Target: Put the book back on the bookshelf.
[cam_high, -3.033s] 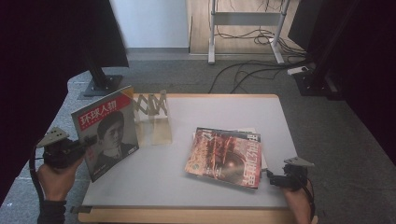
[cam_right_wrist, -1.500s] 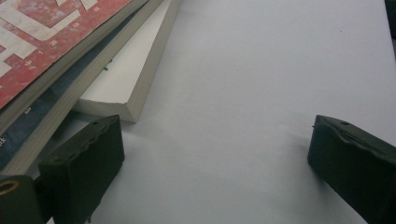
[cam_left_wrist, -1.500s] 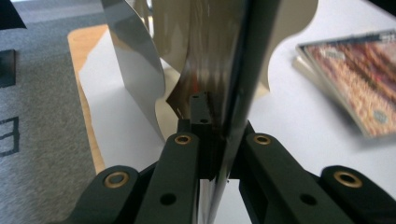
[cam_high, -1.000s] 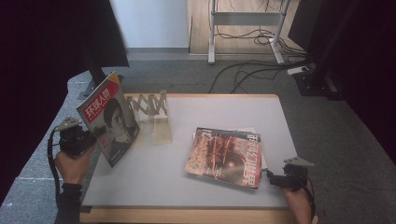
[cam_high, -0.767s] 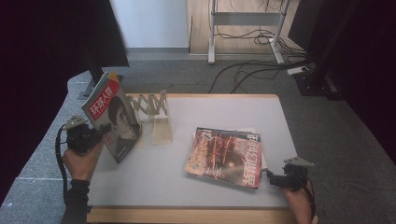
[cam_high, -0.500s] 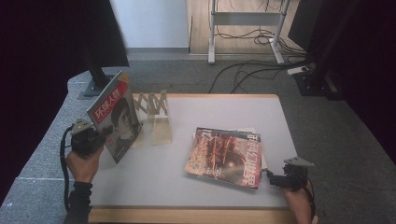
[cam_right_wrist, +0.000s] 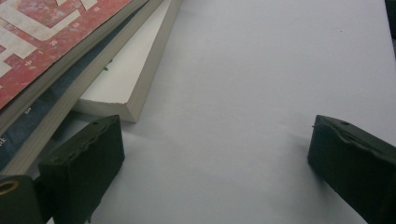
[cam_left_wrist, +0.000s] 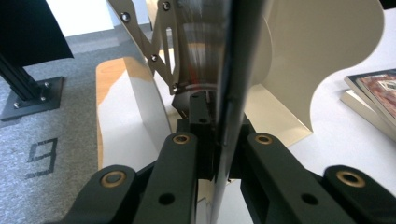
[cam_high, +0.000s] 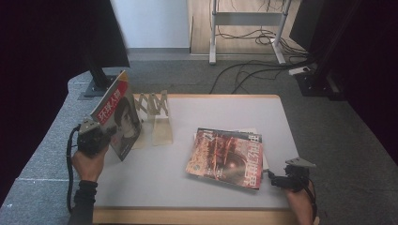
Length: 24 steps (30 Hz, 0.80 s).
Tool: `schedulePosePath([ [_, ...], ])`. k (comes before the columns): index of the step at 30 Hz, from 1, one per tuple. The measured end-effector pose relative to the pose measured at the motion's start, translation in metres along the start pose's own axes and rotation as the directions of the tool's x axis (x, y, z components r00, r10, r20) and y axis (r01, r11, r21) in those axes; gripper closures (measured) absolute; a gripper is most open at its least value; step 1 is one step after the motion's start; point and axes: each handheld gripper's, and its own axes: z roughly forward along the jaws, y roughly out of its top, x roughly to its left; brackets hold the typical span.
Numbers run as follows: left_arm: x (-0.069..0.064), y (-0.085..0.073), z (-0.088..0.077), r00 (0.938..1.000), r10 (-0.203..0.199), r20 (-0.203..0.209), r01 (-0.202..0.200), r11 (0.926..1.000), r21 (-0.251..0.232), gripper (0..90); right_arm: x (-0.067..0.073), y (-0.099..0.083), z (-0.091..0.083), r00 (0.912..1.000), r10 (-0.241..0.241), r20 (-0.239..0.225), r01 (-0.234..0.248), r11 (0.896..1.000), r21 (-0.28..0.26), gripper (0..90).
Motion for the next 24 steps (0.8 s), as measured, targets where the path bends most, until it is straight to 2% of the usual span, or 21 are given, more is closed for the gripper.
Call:
schedulePosePath([
  [4,0.006,-0.004,-0.003,0.9995,-0.020,-0.025,0.020,0.9998,0.000,83.1,0.000,0.000,0.000,1.0000,0.000,0.000,0.000,1.000,0.000,3.2],
  [6,0.010,-0.006,-0.007,0.9992,-0.036,-0.019,0.035,0.9992,-0.016,78.1,0.000,0.000,0.000,1.0000,0.000,0.000,0.000,1.000,0.000,3.2],
  [9,0.014,-0.008,-0.011,0.9992,-0.033,-0.021,0.033,0.9995,-0.002,72.7,0.000,0.000,0.000,1.0000,0.000,0.000,0.000,1.000,0.000,3.2],
  [12,0.016,-0.012,-0.018,0.9994,-0.035,0.000,0.035,0.9994,-0.002,67.5,0.000,0.000,0.000,1.0000,0.000,0.000,0.000,1.000,0.000,3.2],
  [14,0.015,-0.015,-0.023,0.9996,-0.028,0.007,0.028,0.9996,0.002,63.3,0.000,0.000,0.000,1.0000,0.000,0.000,0.000,1.000,0.000,3.2],
  [19,0.007,-0.029,-0.031,0.9990,-0.021,0.039,0.019,0.9982,0.057,51.9,0.000,0.000,0.000,1.0000,0.000,0.000,0.000,1.000,0.000,3.2],
  [24,-0.006,-0.050,-0.039,0.9996,-0.003,0.029,0.000,0.9944,0.106,43.2,0.000,0.000,0.000,1.0000,0.000,0.000,0.000,1.000,0.000,3.2],
])
